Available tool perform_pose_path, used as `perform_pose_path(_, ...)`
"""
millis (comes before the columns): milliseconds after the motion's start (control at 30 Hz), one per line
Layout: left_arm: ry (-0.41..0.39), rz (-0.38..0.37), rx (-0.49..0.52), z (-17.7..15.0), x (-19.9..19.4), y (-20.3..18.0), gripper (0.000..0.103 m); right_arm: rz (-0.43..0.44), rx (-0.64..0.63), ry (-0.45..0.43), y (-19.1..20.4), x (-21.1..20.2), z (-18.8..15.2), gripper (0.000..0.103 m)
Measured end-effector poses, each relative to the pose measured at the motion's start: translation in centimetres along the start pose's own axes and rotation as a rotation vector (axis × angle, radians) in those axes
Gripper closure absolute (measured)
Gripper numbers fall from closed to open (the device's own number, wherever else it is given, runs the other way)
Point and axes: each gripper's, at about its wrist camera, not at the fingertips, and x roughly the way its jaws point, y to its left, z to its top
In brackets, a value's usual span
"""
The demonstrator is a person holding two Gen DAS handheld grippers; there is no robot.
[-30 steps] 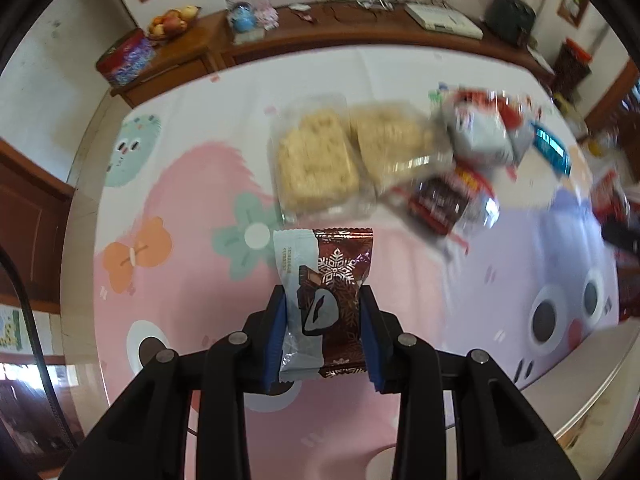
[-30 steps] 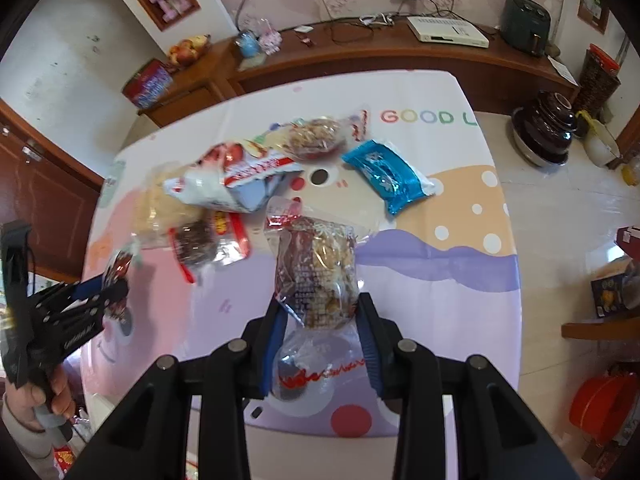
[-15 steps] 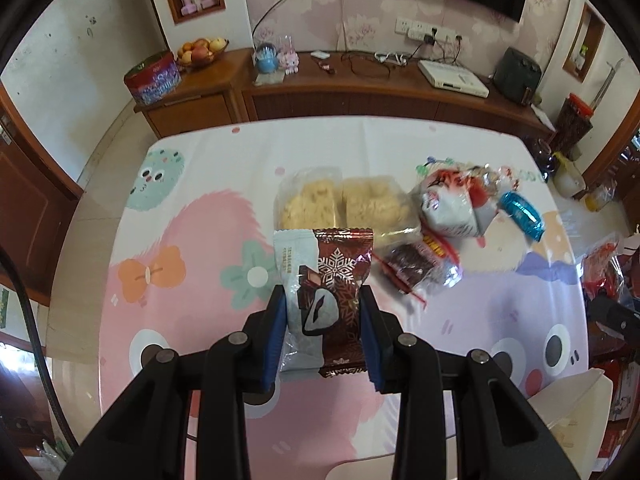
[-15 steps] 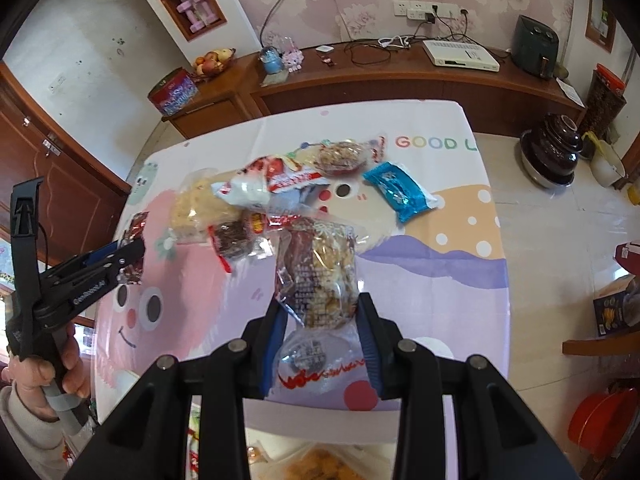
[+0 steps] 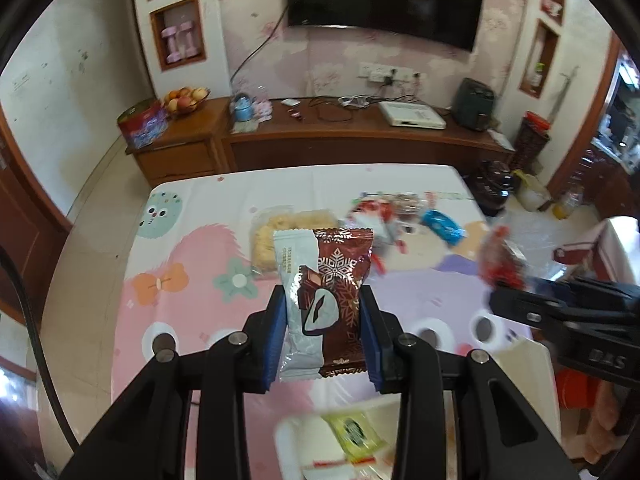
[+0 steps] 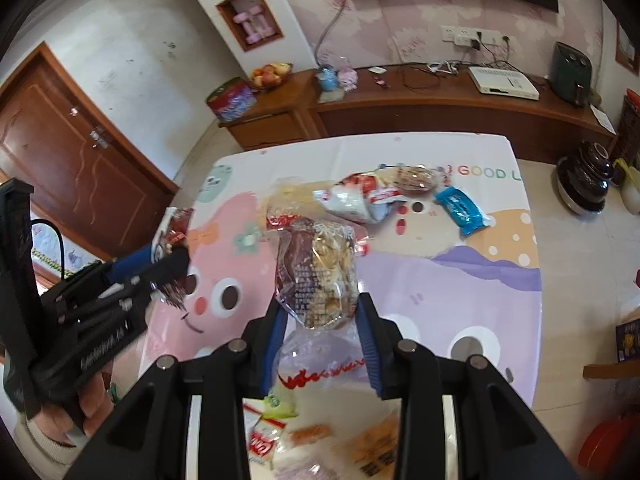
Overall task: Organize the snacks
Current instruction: 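Carry brown pack and nut bag into the white tray and release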
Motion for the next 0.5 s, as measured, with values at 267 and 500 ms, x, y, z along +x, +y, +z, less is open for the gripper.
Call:
perform_pose_path(267, -0.031, -0.057, 0.046, -3.1, -7.1, -2.0, 0.070, 0.050, -0.009, -0.033, 2.3, -4.6, -4.2, 0.068)
perform_pose_path(500, -0.027, -0.102, 0.067, -6.8, -10.7, -2.4, 0.070, 0.089, 0.004, -0.074, 3.9, -7.6, -8.5, 0.068)
